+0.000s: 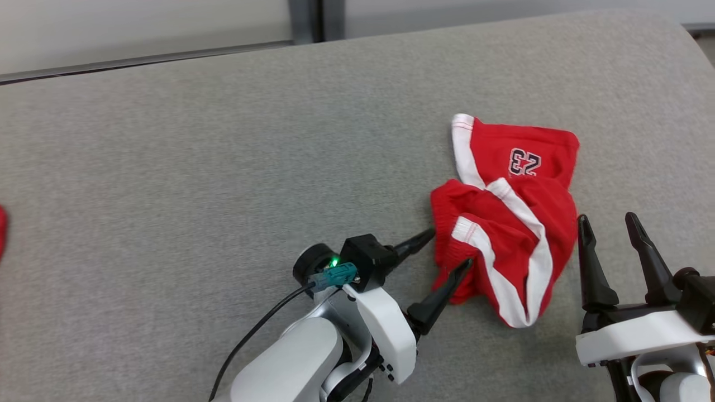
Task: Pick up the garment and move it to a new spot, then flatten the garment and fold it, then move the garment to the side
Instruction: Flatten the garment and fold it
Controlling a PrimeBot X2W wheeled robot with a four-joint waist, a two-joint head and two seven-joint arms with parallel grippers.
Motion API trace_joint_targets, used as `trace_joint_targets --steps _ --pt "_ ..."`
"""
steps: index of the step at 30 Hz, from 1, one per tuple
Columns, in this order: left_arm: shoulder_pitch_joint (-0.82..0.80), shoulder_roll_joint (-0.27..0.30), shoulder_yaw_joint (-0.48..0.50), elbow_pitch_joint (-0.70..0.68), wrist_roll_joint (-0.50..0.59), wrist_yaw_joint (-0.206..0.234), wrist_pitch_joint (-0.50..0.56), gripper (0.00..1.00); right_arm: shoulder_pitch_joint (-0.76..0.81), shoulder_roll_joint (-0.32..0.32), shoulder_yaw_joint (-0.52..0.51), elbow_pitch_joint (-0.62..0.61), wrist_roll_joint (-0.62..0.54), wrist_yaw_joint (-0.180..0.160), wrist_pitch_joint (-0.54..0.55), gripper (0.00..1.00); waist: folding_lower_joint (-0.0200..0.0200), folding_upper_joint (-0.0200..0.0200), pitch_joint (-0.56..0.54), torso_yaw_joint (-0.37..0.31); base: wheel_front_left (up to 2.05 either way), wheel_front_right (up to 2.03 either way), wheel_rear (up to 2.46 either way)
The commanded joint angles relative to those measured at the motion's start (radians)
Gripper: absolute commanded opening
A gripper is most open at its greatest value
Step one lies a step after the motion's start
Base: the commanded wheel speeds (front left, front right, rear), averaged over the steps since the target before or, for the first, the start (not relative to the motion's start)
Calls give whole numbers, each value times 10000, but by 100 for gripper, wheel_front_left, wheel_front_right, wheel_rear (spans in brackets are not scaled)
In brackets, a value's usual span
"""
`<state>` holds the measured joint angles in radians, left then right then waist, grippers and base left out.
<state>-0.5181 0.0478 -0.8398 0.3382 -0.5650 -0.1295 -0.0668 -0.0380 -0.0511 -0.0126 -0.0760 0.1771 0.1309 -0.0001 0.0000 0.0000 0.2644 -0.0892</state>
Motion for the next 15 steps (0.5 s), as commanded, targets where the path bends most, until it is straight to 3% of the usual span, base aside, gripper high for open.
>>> trace_joint_targets --steps 1,5,6,7,10,15 --pt "-169 61 -152 194 -315 -13 72 100 -73 -11 3 66 22 -3 -77 100 0 0 316 -387 0 0 0" --pt "-395 55 -704 601 -1000 -16 215 100 -137 -8 -89 198 133 -3 -209 100 0 0 448 -512 0 0 0" --pt "-477 58 -770 646 -1128 -17 141 77 -142 -8 -123 235 182 -3 -236 100 0 0 461 -505 0 0 0" --pt "-529 55 -802 658 -1203 -17 27 3 -152 -7 -157 265 179 -3 -265 100 0 0 462 -484 0 0 0" --pt "-683 161 -740 772 -972 13 -440 0 -189 -5 -244 317 254 -3 -313 100 0 0 472 -345 0 0 0" --pt "-849 794 -437 287 -268 615 -1331 0 -229 -7 -372 322 257 -3 -340 100 0 0 441 94 0 0 0"
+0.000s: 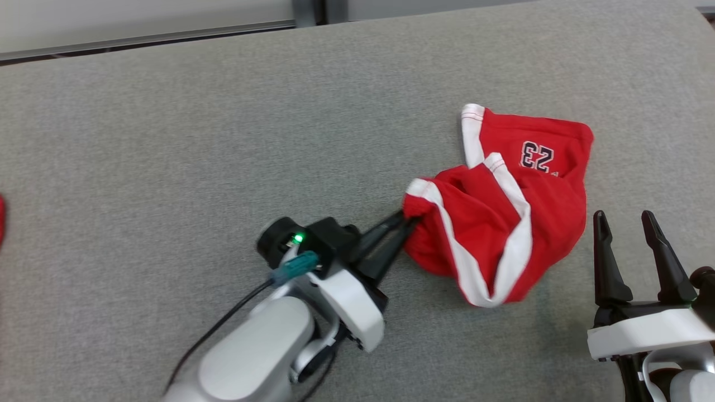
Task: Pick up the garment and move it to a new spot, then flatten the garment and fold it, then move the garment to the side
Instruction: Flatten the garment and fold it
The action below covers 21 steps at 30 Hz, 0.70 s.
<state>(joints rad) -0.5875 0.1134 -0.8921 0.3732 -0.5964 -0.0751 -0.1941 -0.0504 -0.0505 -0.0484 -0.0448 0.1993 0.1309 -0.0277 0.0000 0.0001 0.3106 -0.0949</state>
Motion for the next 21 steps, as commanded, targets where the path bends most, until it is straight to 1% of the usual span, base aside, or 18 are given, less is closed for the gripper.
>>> trace_joint_targets --steps 1,5,8,11,13,14,15,16,17,18,21 --pt "-105 328 180 -251 165 218 -155 0 -116 -14 -42 21 43 -3 -48 100 0 -1 -32 237 0 0 0" --pt "329 1168 499 -1015 494 775 -331 0 -111 -13 -167 41 50 -3 -27 100 0 -1 -72 582 0 0 0" --pt "864 1770 784 -1416 378 1206 -303 0 -121 -13 -190 50 63 -3 15 100 0 -1 -107 763 0 0 0" --pt "1538 2176 1103 -1521 26 1535 -285 0 -152 -15 -212 22 52 -3 64 100 0 -1 -113 872 0 0 0" --pt "1961 2297 1270 -1390 -231 1621 -346 0 -188 -14 -231 -21 59 -3 94 100 0 -1 -88 936 0 0 0" --pt "2140 2278 1351 -1303 -443 1585 -378 0 -212 -13 -234 -43 55 -3 108 100 0 -1 -75 969 0 0 0" --pt "2296 2221 1418 -1184 -606 1532 -409 24 -225 -14 -261 -73 38 -3 122 100 0 -1 -59 1013 0 0 0" --pt "2388 2159 1508 -1088 -707 1480 -464 96 -235 -14 -267 -94 19 -3 149 100 0 -1 -48 1049 0 0 0" --pt "2453 2069 1593 -1016 -810 1439 -522 100 -240 -13 -275 -113 -5 -3 152 100 0 -1 -46 1086 0 0 0" --pt "2520 1979 1697 -930 -883 1396 -563 100 -236 -14 -282 -142 -40 -3 175 100 0 -1 -56 1126 0 0 0" --pt "2796 1752 2148 -747 -867 1542 -690 100 -185 -13 -292 -222 -138 -3 255 100 0 -1 -152 1239 0 0 0"
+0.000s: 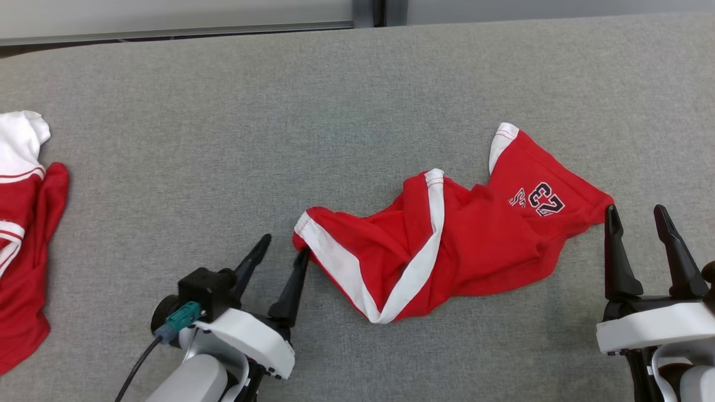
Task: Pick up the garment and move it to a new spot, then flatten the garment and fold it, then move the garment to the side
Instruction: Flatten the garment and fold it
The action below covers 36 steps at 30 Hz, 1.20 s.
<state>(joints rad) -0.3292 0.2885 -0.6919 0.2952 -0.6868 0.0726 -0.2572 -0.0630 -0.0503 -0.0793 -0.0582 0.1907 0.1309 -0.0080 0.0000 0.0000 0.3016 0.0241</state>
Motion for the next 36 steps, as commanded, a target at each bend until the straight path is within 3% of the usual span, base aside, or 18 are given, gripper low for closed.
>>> trace_joint_targets --steps 1,5,11,18,36 --pt "256 -72 367 10 82 100 -76 100 -46 -16 8 -112 -61 -3 67 100 0 0 -105 77 0 0 0" --pt "602 -334 1361 -440 308 144 -88 100 45 -16 30 -184 -131 -3 188 100 0 0 -330 164 0 0 0" --pt "1292 -615 3101 -1516 1510 218 -86 100 211 -16 37 -436 -253 -3 398 100 0 0 -744 356 0 0 0" --pt "1792 -621 4376 -1942 2562 303 -87 100 551 -16 303 -575 -369 -3 683 100 0 0 -1239 455 0 0 0" --pt "1923 -1093 4616 -1494 3163 -287 -88 100 739 -15 288 -708 -274 -3 840 100 0 0 -1382 521 0 0 0"
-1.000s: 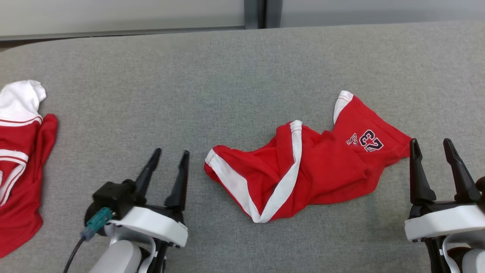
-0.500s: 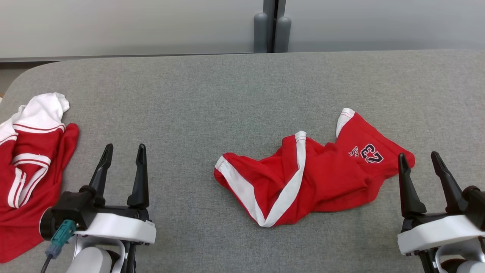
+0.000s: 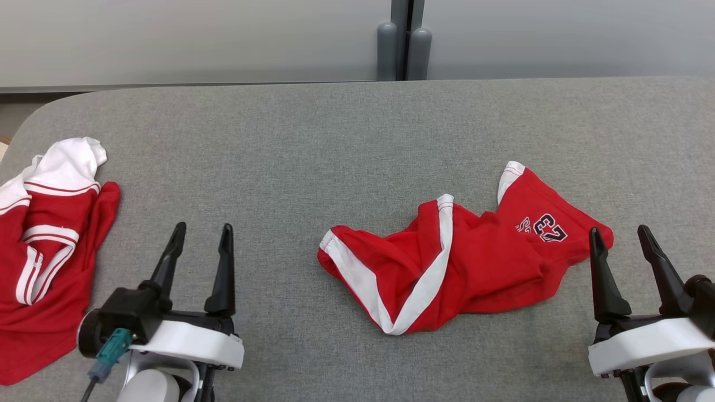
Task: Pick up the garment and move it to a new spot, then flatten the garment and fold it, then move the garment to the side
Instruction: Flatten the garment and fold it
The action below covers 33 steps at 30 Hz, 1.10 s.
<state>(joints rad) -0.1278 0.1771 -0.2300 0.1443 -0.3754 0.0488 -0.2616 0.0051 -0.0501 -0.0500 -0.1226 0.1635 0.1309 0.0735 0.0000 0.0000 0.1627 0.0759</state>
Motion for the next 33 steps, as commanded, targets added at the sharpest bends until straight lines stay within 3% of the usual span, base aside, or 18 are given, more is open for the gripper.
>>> trace_joint_targets --steps 1,9,18,20,21,26,33 --pt "-193 -14 -97 99 83 -80 -39 100 34 -17 -7 -70 3 -3 33 100 0 0 28 9 0 0 0" --pt "-1699 -533 -1553 1253 89 -1122 1190 100 -208 -17 169 -21 -19 -3 66 100 0 0 274 -58 0 0 0" --pt "-2392 -770 -2196 3011 -394 -1492 2681 100 -326 -17 376 270 -35 -3 37 100 0 0 438 -382 0 0 0" --pt "-2481 -788 -2259 3158 -510 -1528 2772 29 -336 -16 384 312 -2 -3 6 100 0 0 489 -407 0 0 0" --pt "-2530 -787 -2297 3227 -549 -1550 2828 0 -338 -17 399 342 10 -3 1 100 0 0 514 -418 0 0 0" --pt "-2726 -773 -2333 3296 -522 -1596 2558 0 -651 -53 678 486 89 -3 195 100 0 0 638 -388 0 0 0" --pt "-3011 -869 -2596 3200 -379 -1608 2139 0 -1907 -638 1807 1034 606 -3 1104 100 0 0 810 63 0 0 0"
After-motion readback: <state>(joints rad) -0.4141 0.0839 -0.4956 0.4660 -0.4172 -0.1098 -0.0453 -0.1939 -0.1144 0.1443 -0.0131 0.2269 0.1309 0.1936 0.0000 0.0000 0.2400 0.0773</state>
